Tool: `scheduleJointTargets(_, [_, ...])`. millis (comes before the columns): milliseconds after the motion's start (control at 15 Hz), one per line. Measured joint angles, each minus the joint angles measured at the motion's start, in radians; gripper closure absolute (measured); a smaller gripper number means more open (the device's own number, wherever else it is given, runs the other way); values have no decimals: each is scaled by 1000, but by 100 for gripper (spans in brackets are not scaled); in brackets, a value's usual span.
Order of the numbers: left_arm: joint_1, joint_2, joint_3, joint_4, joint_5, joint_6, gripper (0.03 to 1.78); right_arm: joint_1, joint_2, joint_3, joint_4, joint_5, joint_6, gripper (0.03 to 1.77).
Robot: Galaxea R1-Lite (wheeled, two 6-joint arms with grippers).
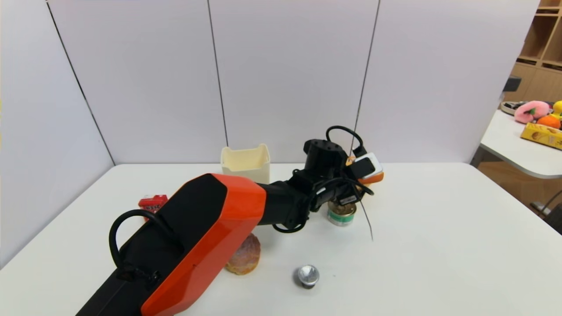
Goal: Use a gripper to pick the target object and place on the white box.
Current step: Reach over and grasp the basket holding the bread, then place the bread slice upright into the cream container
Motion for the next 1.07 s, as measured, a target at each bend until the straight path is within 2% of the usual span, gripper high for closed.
scheduleJointTargets(133, [-1,0,0,1,-1,-1,71,0,0,0,0,0,0,10])
scheduleJointTargets(333, [-3,0,0,1,-2,-1,103,0,0,0,0,0,0,10])
scheduleJointTargets(467, [-3,0,0,1,-4,-1,160,0,0,0,0,0,0,10])
scheduleJointTargets(1067, [0,-65,1,46,-4,0,160,0,0,0,0,0,0,10])
